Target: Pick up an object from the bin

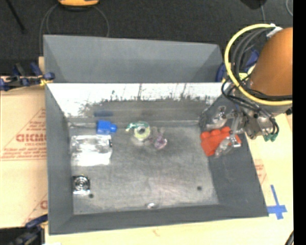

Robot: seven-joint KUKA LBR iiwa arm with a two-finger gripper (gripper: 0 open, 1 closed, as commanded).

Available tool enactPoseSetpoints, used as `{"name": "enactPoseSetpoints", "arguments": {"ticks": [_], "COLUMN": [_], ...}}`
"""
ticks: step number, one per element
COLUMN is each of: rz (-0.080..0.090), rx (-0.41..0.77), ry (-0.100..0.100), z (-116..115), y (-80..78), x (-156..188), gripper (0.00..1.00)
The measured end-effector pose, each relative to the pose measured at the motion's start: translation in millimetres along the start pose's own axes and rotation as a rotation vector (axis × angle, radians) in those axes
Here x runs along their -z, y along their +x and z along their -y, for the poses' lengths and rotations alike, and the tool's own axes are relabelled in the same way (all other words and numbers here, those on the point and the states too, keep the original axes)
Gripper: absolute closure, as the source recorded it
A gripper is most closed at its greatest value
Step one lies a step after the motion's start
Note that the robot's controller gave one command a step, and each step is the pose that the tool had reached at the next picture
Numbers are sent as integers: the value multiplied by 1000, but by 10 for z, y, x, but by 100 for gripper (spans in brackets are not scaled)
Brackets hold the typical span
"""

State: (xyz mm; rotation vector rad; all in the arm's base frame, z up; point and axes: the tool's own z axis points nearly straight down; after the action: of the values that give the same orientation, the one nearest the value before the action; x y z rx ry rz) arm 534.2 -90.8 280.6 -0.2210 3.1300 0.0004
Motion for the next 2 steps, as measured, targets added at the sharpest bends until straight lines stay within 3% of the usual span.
{"name": "enactPoseSetpoints", "arguments": {"ticks": [2], "rz": [0], "rx": [-1], "ry": [0], "z": [-1], "y": [0], "x": [0], "gripper": [100]}}
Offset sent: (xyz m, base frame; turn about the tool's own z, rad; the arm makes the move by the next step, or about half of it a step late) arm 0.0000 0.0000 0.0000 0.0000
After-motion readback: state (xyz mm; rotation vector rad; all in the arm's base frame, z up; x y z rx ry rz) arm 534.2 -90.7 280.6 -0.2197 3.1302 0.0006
